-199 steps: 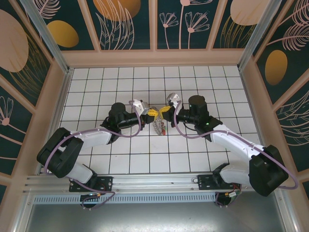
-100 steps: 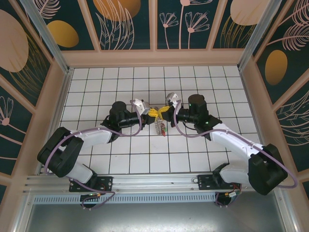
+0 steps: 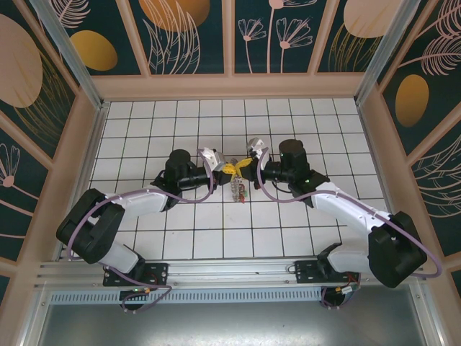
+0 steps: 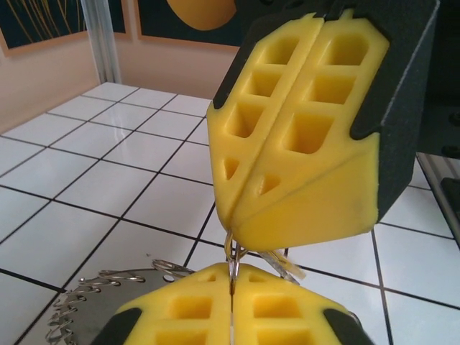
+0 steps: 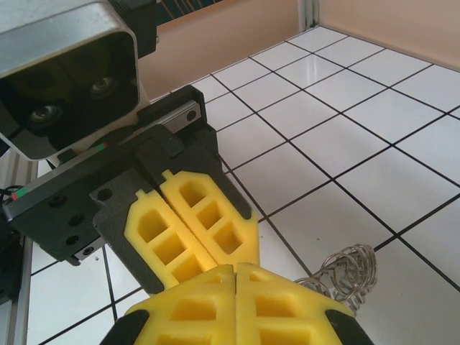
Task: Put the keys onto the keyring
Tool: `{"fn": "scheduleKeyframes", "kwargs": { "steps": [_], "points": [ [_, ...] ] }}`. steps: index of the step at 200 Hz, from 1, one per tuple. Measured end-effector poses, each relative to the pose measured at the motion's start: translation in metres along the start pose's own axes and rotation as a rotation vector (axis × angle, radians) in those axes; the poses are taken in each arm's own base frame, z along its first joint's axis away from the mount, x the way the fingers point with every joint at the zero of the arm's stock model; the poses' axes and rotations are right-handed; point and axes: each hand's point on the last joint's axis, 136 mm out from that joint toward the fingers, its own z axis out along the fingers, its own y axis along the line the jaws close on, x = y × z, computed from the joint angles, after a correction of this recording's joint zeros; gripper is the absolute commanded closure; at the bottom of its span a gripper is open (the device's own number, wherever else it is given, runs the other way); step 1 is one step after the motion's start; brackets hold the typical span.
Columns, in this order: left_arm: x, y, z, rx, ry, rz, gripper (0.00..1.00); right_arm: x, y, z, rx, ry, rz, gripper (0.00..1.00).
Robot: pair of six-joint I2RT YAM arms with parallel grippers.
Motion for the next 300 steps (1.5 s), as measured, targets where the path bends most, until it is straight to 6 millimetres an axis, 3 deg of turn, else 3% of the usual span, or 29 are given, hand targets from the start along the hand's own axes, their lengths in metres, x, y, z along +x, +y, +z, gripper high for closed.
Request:
{"fn": "scheduleKeyframes", "kwargs": {
  "steps": [150,220,300],
  "points": [
    [-0.004,0.007,0.000,-0.039,-0.023,-0.012,1.00,0.000,-0.013,-0.003,0.041,-0.024,0.067,1.00],
    [-0.004,0.007,0.000,-0.035,-0.028,-0.015,0.86,-0.002,-0.010,-0.002,0.015,-0.026,0.065,1.00],
    [-0.004,0.007,0.000,-0.035,-0.026,-0.015,0.84,-0.006,-0.007,-0.001,-0.013,-0.008,0.029,1.00]
  ]
}}
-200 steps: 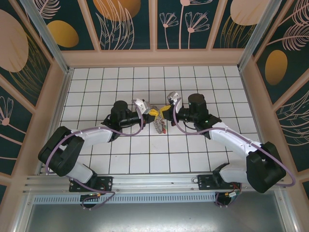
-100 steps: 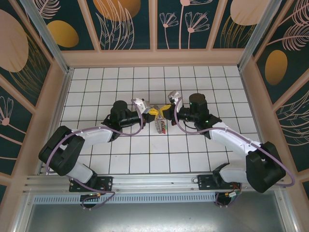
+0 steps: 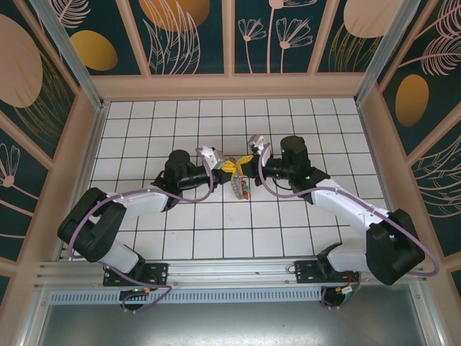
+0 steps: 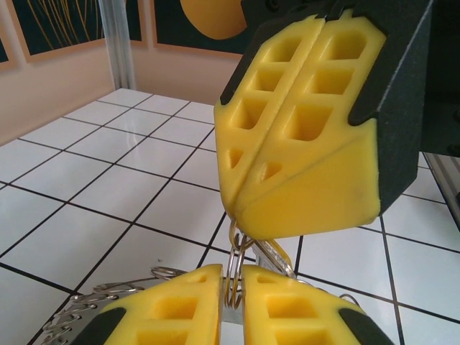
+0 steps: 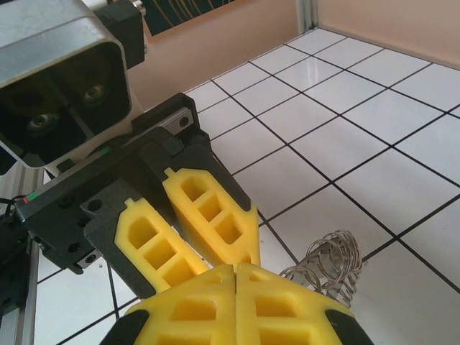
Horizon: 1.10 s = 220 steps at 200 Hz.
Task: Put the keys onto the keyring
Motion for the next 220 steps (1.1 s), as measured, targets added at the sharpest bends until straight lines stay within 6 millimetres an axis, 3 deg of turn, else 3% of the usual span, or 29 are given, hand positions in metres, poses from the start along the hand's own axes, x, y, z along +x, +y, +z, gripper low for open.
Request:
{"fn": "scheduleKeyframes", "kwargs": {
  "steps": [67,99,220],
  "points": [
    [0.002,0.000,0.000,0.000,0.007,-0.005,0.87,0.000,0.003,0.003,-0.019,0.013,-0.008,1.00],
    [0.003,-0.001,0.000,0.004,0.011,-0.010,1.00,0.001,0.003,0.004,-0.019,0.023,-0.009,1.00],
    [0.004,0.000,0.000,-0.002,0.013,-0.019,1.00,0.005,-0.008,-0.001,0.069,0.022,0.017,1.00]
  ]
}}
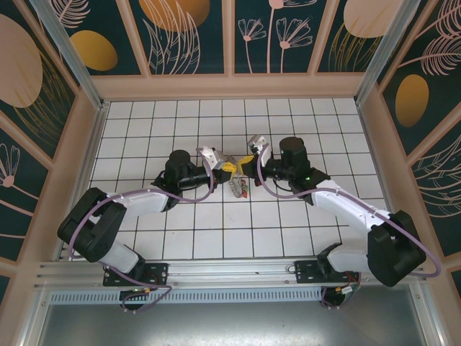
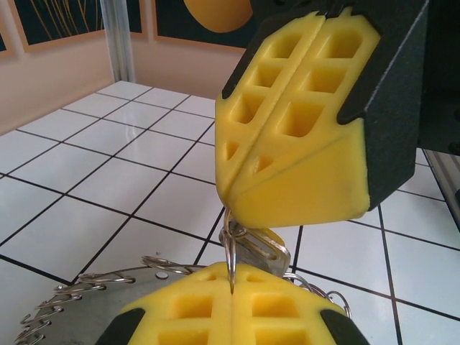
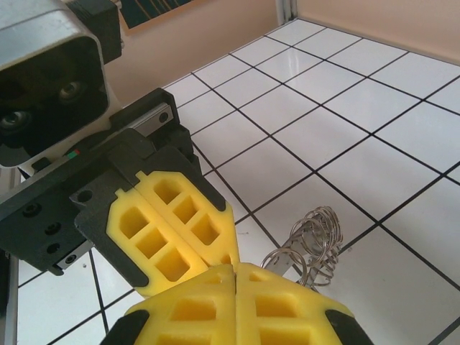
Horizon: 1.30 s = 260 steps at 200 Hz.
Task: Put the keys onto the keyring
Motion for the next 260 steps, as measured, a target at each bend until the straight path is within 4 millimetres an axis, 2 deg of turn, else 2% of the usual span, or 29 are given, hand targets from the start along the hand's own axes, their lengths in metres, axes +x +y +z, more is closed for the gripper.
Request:
{"fn": "scheduleKeyframes", "kwargs": {
  "steps": [45,53,89,198,243,260],
  "points": [
    [-0.004,0.000,0.000,-0.001,-0.013,0.003,1.00,-0.004,0.002,0.000,-0.010,-0.017,-0.008,1.00],
    [-0.004,0.000,0.000,-0.001,-0.014,0.004,0.96,-0.005,0.002,0.000,-0.013,-0.018,-0.009,1.00],
    [-0.003,0.000,0.000,0.002,-0.013,0.003,0.89,-0.006,0.004,0.000,-0.020,-0.021,-0.011,1.00],
    [-0.006,-0.001,0.001,0.013,-0.011,0.009,0.84,-0.009,0.010,0.000,-0.051,-0.024,-0.020,1.00],
    [-0.006,-0.001,0.001,0.014,-0.009,0.007,0.84,-0.008,0.011,0.000,-0.054,-0.021,-0.020,1.00],
    [-0.005,-0.002,0.001,0.015,-0.008,0.007,0.92,-0.008,0.012,0.000,-0.054,-0.018,-0.022,1.00]
  ]
}}
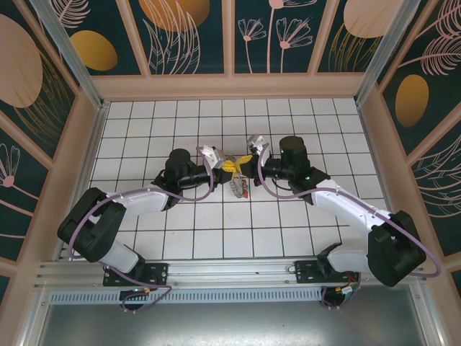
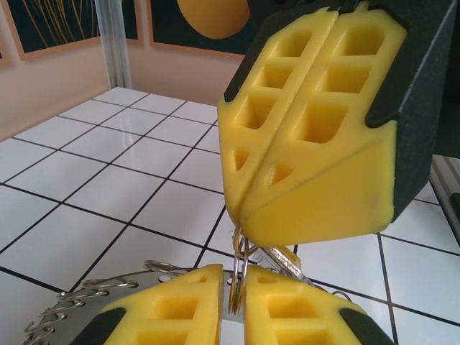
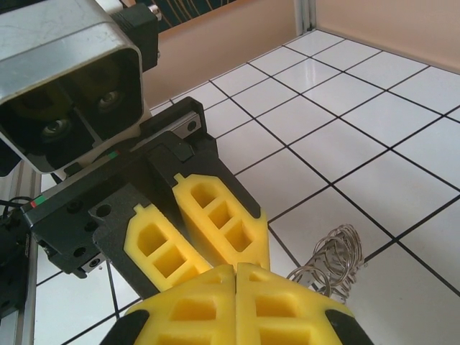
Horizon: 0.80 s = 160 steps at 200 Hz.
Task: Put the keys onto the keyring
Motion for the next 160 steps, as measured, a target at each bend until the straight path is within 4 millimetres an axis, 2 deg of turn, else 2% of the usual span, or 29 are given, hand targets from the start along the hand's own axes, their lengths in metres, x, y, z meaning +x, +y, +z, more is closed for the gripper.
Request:
{"fn": "scheduleKeyframes", "kwargs": {
  "steps": [21,145,160],
  "points": [
    [0.0006,-0.0016,0.0001,0.010,0.003,0.001,1.00,0.0005,-0.0013,-0.0001,0.008,0.004,-0.001,1.00],
    [-0.0010,0.0017,-0.0002,-0.011,-0.006,0.000,1.00,0.0002,-0.0089,-0.0023,0.060,-0.009,0.024,1.00],
    [-0.0025,0.0017,-0.0002,-0.011,-0.011,0.004,0.94,-0.0013,-0.0089,-0.0023,0.060,-0.015,0.022,1.00]
  ]
}}
